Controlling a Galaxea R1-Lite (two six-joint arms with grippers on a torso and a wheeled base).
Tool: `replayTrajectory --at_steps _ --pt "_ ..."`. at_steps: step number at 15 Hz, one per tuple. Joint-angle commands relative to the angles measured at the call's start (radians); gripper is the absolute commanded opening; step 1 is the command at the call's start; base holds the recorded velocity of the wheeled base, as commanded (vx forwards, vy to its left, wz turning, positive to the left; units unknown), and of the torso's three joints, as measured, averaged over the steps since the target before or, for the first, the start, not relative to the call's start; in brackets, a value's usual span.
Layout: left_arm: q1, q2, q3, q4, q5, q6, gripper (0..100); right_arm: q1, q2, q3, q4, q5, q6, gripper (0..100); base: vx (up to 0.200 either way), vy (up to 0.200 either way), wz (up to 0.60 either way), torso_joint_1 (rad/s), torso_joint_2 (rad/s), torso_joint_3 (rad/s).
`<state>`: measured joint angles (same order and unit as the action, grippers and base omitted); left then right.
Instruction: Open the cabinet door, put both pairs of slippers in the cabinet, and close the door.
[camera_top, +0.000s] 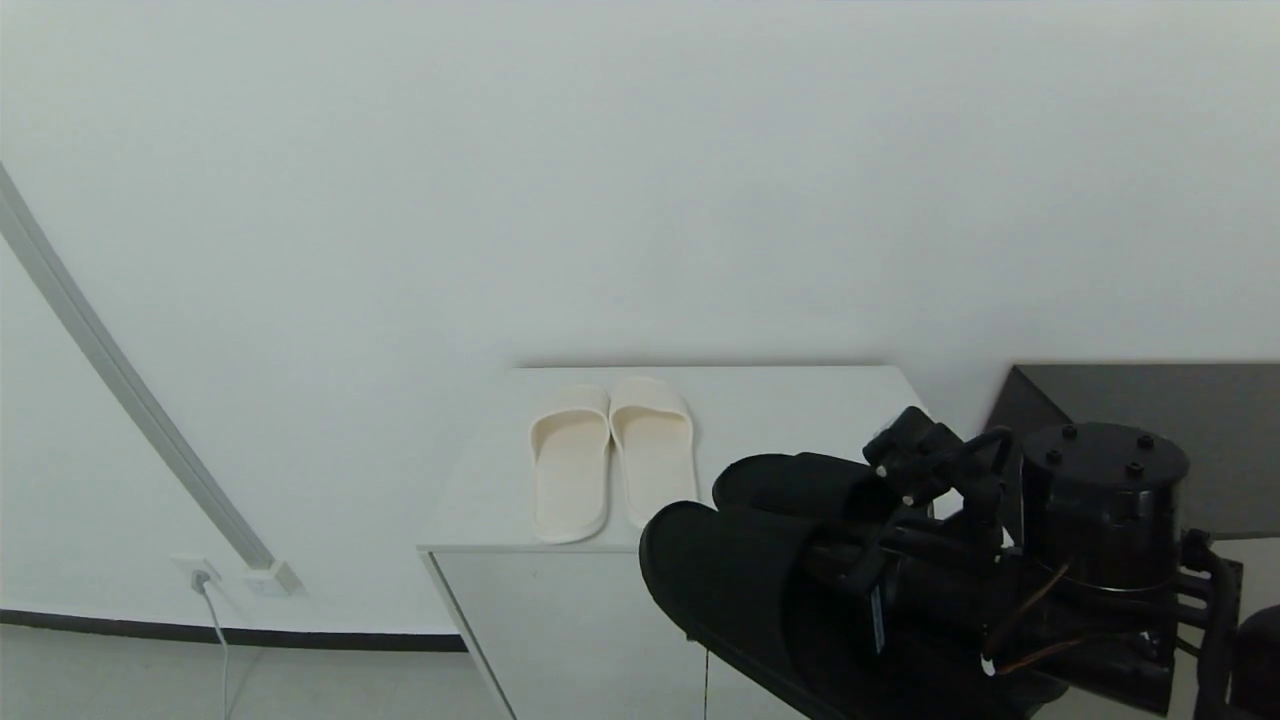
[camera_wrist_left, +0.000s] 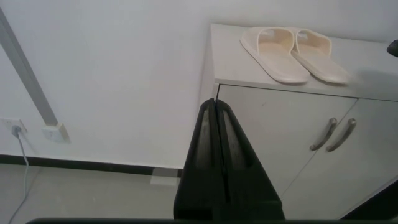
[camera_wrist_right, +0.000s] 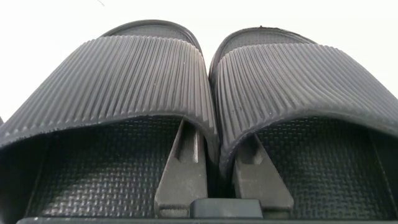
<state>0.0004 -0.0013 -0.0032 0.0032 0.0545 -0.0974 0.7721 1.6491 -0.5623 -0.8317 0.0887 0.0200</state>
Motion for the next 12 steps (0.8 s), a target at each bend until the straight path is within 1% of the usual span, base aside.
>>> replayTrajectory --at_steps 1,3,12 --pt "0.001 0.001 0.0 0.0 0.001 -0.001 0 -0.001 -0.002 0.007 -0.001 0.0 0.0 0 -0.2 0.0 0.0 -0.012 0.0 0.007" --pt "0.001 0.001 0.0 0.0 0.001 -0.001 0 -0.002 0.004 0.006 -0.004 0.0 0.0 0 -0.2 0.0 0.0 -0.012 0.0 0.002" --pt "0.0 0.001 0.0 0.0 0.001 -0.001 0 -0.001 0.006 0.036 -0.007 -0.004 -0.002 0 0.0 0.0 0.0 0.0 0.0 0.0"
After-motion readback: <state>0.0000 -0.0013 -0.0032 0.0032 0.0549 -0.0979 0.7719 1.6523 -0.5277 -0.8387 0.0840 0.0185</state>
